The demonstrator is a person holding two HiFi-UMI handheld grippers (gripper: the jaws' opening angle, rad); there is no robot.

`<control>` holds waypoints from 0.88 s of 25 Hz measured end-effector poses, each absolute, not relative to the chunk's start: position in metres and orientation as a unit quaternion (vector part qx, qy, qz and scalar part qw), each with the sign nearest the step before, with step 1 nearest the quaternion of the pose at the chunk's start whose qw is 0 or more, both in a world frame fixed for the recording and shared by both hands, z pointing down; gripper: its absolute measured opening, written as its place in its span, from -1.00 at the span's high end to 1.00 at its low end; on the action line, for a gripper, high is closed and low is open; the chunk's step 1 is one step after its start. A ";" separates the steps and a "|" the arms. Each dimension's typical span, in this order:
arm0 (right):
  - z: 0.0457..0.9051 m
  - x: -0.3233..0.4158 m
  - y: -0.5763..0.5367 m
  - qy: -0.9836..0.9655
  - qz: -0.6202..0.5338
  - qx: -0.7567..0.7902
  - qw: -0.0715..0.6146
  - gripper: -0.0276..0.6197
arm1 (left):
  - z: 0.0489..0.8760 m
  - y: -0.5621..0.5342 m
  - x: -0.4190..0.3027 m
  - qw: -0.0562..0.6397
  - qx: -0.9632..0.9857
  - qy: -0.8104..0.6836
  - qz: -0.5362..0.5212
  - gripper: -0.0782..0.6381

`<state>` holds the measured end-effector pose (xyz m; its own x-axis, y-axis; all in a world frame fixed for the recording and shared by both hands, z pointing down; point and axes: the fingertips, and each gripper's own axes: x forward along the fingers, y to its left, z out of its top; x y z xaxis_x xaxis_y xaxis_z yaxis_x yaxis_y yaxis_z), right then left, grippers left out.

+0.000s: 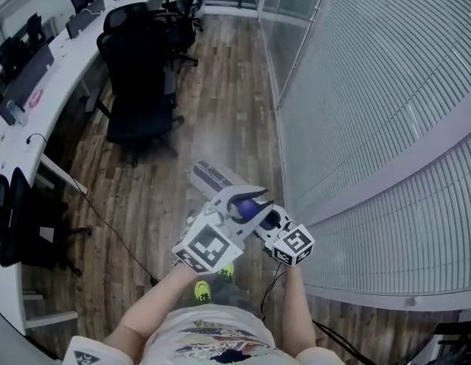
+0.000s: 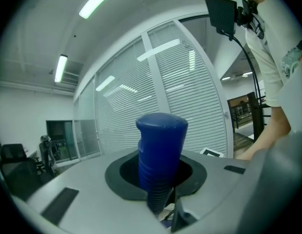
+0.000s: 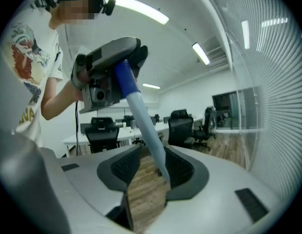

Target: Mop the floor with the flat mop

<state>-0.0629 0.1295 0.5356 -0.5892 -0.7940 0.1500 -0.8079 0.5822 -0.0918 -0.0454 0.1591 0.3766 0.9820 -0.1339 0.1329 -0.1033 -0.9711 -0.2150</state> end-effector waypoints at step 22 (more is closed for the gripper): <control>0.590 -0.041 0.224 -0.589 0.620 0.193 -0.481 0.28 | 0.393 0.260 -0.041 0.034 -0.970 0.235 -0.047 0.55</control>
